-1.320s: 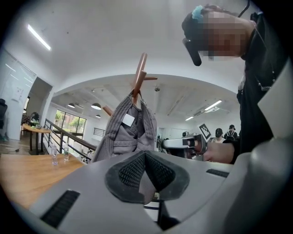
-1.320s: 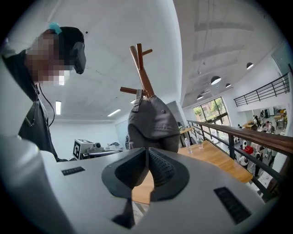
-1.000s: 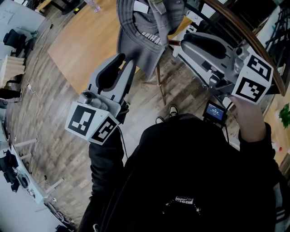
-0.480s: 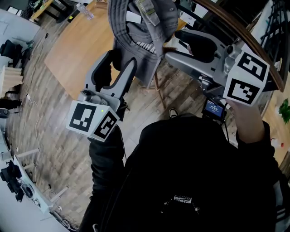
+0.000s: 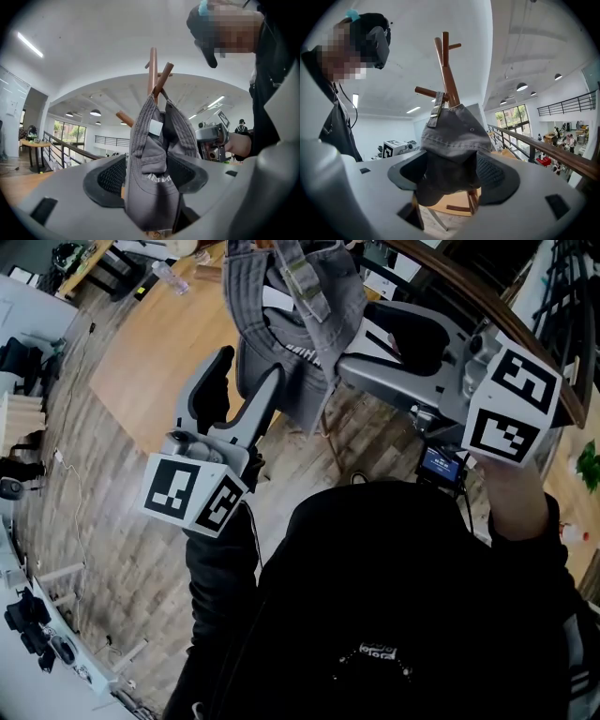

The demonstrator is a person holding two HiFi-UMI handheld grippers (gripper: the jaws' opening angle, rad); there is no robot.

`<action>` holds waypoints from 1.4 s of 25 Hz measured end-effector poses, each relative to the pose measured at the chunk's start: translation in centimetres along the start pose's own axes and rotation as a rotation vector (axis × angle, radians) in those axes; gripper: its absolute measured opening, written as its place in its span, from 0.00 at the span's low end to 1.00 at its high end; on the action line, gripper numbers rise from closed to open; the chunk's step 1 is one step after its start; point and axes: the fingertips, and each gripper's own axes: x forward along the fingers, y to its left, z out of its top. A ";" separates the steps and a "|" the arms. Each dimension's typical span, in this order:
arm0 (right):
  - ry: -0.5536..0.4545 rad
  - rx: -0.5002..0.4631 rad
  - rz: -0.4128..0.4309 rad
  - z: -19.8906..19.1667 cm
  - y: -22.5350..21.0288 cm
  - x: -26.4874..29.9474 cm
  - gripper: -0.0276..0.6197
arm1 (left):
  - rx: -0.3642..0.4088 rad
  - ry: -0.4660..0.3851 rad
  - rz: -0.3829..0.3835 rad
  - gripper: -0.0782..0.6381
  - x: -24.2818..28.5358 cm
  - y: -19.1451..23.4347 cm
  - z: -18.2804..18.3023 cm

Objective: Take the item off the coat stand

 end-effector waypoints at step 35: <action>-0.030 -0.027 0.059 3.2 3.9 -1.9 0.53 | -0.056 0.048 -0.032 0.17 3.0 -0.4 -1.0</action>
